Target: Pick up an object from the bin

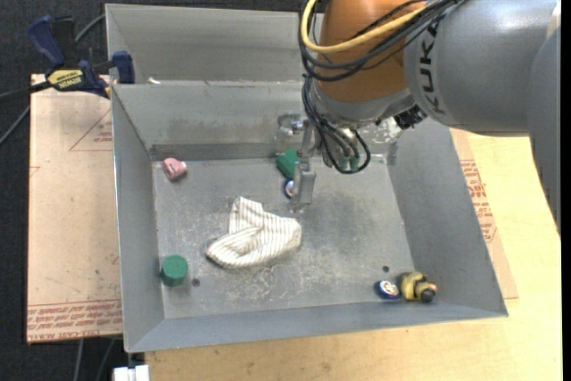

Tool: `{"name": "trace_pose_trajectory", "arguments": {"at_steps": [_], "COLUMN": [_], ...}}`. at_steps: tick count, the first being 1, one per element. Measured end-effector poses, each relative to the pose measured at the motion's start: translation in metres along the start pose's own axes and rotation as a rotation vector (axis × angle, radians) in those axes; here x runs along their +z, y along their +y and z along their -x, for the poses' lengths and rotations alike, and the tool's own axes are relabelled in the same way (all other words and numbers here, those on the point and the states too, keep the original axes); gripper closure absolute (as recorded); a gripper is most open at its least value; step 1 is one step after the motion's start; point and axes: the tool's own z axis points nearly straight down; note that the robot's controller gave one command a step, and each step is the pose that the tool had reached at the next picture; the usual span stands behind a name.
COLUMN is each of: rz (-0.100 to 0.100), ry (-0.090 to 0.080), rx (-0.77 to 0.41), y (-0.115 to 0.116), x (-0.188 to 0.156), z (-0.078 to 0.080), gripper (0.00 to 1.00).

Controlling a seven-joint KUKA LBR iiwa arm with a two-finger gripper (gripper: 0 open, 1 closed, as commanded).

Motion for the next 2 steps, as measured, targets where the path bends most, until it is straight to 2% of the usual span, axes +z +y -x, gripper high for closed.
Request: {"name": "trace_pose_trajectory", "arguments": {"at_steps": [1, 2], "rz": [0.001, 0.001], "ry": [-0.007, -0.006], "rx": [0.002, -0.091], "y": [-0.001, 0.012], "x": [-0.005, 0.08], "z": [0.001, -0.039], "gripper": [0.0, 0.0]}}
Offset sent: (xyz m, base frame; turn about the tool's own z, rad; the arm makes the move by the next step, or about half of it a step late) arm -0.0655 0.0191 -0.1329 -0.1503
